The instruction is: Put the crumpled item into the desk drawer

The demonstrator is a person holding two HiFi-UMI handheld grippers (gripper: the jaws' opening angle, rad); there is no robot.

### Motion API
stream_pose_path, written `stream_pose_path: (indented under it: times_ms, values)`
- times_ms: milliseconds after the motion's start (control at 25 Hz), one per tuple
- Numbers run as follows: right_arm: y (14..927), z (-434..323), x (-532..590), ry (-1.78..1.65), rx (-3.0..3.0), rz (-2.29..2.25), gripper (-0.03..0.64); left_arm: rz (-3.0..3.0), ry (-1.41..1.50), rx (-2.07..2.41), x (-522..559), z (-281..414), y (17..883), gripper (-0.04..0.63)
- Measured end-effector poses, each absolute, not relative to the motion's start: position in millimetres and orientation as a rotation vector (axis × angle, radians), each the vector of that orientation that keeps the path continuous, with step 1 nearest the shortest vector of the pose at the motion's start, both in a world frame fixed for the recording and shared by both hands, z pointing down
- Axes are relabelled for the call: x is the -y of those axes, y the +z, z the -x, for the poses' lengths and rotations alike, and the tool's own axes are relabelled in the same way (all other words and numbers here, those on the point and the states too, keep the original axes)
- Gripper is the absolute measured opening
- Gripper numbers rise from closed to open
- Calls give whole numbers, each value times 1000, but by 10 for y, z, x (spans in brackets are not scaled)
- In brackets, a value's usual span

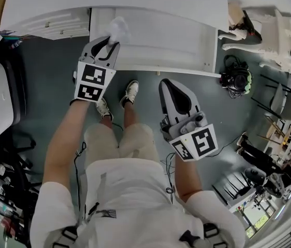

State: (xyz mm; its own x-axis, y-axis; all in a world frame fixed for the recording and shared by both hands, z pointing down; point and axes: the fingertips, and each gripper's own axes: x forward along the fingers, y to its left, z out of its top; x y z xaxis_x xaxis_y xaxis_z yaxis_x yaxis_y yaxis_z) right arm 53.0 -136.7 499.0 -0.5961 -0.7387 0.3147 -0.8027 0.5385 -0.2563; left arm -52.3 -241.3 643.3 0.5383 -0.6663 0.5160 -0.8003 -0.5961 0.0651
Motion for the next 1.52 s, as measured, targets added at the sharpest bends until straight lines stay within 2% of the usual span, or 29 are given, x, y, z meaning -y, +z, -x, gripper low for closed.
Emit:
stream_pose_path:
  times_ms: [360, 680, 1520]
  values:
    - [5143, -375, 1598, 566, 2605, -1298, 9, -2486, 721, 1201, 2706, 538, 6708, 106]
    - [5251, -368, 1690, 600, 2597, -1318, 9, -2519, 838, 1045, 2835, 243, 6843, 106]
    - [5351, -623, 1831, 645, 2563, -1372, 9, -2473, 1093, 926, 3163, -102, 7363, 107]
